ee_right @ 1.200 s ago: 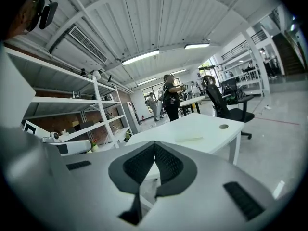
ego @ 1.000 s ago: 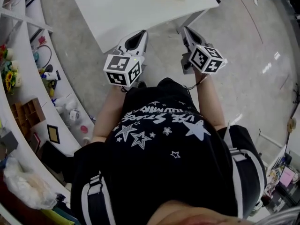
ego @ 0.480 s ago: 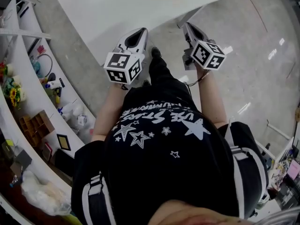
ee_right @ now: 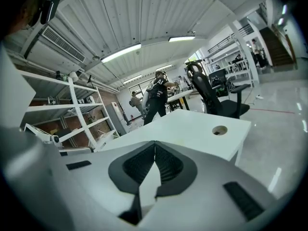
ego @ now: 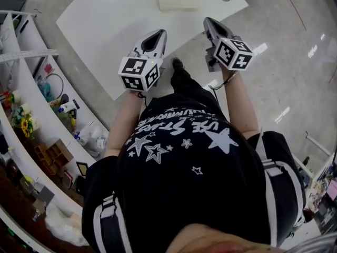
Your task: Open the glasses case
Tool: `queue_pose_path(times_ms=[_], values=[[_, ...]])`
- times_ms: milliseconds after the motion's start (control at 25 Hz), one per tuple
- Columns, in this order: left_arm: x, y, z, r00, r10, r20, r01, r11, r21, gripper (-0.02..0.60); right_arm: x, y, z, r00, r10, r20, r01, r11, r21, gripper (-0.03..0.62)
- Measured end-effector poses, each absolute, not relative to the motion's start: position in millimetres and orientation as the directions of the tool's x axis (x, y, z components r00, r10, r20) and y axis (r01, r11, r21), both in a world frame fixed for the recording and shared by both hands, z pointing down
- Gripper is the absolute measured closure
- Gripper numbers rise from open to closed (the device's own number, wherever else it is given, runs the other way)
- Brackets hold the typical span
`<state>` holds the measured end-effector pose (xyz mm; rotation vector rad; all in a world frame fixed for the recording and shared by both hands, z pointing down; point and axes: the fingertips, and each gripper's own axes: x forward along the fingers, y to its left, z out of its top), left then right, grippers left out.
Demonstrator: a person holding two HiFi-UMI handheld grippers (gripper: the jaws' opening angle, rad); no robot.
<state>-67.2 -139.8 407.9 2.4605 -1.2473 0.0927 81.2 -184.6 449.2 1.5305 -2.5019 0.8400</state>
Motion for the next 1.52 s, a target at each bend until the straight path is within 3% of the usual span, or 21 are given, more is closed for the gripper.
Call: queue_pose_path(times_ms=[1160, 1520], values=[[-35, -269, 536, 0.454, -0.667, 0.591, -0.887, -0.399, 0.232, 0.569, 85, -314, 505, -0.554, -0.677, 0.485, -0.816, 0.556, -0.156, 0.585], [-32, -272, 548, 0.441, -0.651, 0.617, -0.894, -0.38, 0.238, 0.569, 64, -307, 514, -0.617, -0.584, 0.527, -0.689, 0.724, -0.004, 0.583]])
